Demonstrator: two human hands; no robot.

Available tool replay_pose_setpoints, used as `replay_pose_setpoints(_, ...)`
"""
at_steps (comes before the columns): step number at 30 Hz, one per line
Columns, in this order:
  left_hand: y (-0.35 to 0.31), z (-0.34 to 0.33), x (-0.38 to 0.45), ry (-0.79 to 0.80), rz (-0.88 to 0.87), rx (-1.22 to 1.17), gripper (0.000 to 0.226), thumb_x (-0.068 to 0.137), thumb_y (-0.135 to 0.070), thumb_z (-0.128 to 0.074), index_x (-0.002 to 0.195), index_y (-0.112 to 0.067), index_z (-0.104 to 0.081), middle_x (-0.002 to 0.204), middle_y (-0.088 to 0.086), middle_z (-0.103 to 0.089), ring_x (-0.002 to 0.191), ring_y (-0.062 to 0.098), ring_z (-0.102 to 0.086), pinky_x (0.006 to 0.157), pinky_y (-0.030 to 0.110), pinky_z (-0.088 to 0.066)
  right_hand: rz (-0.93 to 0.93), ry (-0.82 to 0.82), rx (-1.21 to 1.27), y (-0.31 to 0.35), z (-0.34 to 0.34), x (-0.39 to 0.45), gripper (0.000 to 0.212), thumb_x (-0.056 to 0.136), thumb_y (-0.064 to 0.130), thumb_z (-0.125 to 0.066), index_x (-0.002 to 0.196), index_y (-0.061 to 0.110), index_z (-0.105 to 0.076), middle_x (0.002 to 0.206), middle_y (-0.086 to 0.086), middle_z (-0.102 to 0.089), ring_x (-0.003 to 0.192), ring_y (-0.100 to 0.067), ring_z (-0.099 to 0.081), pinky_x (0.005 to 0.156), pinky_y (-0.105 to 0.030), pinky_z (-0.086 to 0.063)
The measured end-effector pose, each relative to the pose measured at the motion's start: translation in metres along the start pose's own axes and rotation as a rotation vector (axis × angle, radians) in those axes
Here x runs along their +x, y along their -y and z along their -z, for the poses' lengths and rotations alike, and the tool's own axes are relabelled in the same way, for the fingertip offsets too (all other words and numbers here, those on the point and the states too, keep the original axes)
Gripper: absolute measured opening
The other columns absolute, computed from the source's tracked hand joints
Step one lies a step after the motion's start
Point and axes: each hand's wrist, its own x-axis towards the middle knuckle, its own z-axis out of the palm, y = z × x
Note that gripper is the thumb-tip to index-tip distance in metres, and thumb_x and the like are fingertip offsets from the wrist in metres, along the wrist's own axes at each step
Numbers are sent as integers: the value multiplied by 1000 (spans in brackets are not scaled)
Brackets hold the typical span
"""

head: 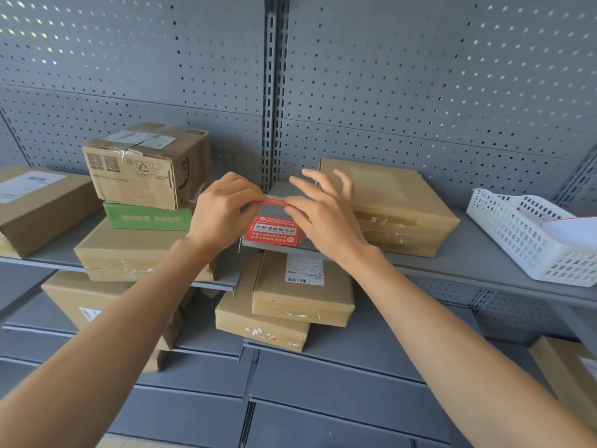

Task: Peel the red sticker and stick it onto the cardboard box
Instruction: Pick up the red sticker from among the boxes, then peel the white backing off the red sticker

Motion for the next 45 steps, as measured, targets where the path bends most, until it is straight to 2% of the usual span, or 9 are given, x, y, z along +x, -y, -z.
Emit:
replay_pose_setpoints(9, -33, -6, 48, -318, -22, -24, 7, 90, -9, -77, 89, -3, -80, 94, 8, -79, 87, 30, -69, 67, 33, -56, -329, -210, 343, -24, 47, 7, 30, 97, 31, -63, 120, 15, -73, 135, -3, -66, 132, -22, -49, 112, -36, -35)
replay_pose_setpoints(14, -54, -15, 80, -421, -74, -36, 2, 86, -4, -81, 88, -3, -80, 95, 7, -79, 86, 34, -68, 64, 35, -54, -675, -276, 613, -29, 82, 3, 24, 101, 30, -54, 104, 19, -74, 89, 27, -67, 93, -8, -63, 88, -38, -52)
replay_pose_setpoints(20, -75, -37, 105, -462, -172, -71, 19, 96, -18, -73, 86, -4, -80, 96, 8, -79, 86, 33, -67, 66, 36, -56, -866, -104, 914, -44, 117, -5, 22, 101, 33, -57, 95, 22, -75, 90, 7, -78, 80, 4, -67, 74, -19, -45)
replay_pose_setpoints(24, -91, -52, 114, -430, -174, -115, 6, 91, -9, -79, 95, -5, -80, 103, 8, -78, 90, 35, -66, 72, 40, -55, -903, -145, 924, -58, 127, -13, 18, 98, 27, -62, 89, 19, -75, 87, 6, -78, 81, -5, -65, 78, -25, -45)
replay_pose_setpoints(26, -104, -53, 118, -353, -119, -209, 23, 92, -11, -78, 114, -8, -77, 118, 5, -74, 102, 32, -63, 84, 36, -55, -938, -184, 916, -64, 134, -17, 18, 98, 25, -62, 89, 18, -75, 88, 4, -78, 82, -7, -65, 79, -26, -45)
replay_pose_setpoints(31, -136, -44, 131, -73, 330, -610, 62, 91, -25, -75, 148, -28, -51, 135, -17, -61, 126, 4, -55, 94, 17, -43, -987, -276, 878, -80, 150, -27, 16, 99, 23, -61, 92, 18, -74, 88, 5, -78, 80, -6, -65, 78, -24, -43)
replay_pose_setpoints(34, -149, -41, 142, 47, 584, -929, 47, 96, -32, -68, 141, -20, -61, 115, -16, -73, 106, -10, -65, 89, 16, -47, -995, -304, 870, -88, 158, -30, 15, 99, 24, -62, 93, 19, -75, 87, 6, -78, 83, -6, -67, 80, -25, -44)
replay_pose_setpoints(38, -159, -42, 149, 138, 677, -1064, 17, 98, -37, -66, 100, -24, -78, 90, -9, -80, 90, 5, -74, 83, 30, -45, -964, -290, 848, -92, 162, -33, 15, 99, 26, -62, 97, 19, -75, 92, 5, -79, 86, -5, -69, 81, -24, -46)
replay_pose_setpoints(45, -160, -46, 151, 134, 732, -1185, 23, 95, -28, -71, 73, -23, -74, 80, -4, -76, 79, 8, -70, 78, 34, -39, -942, -289, 842, -97, 162, -39, 17, 99, 25, -61, 100, 15, -75, 92, 3, -78, 83, -3, -67, 77, -20, -46)
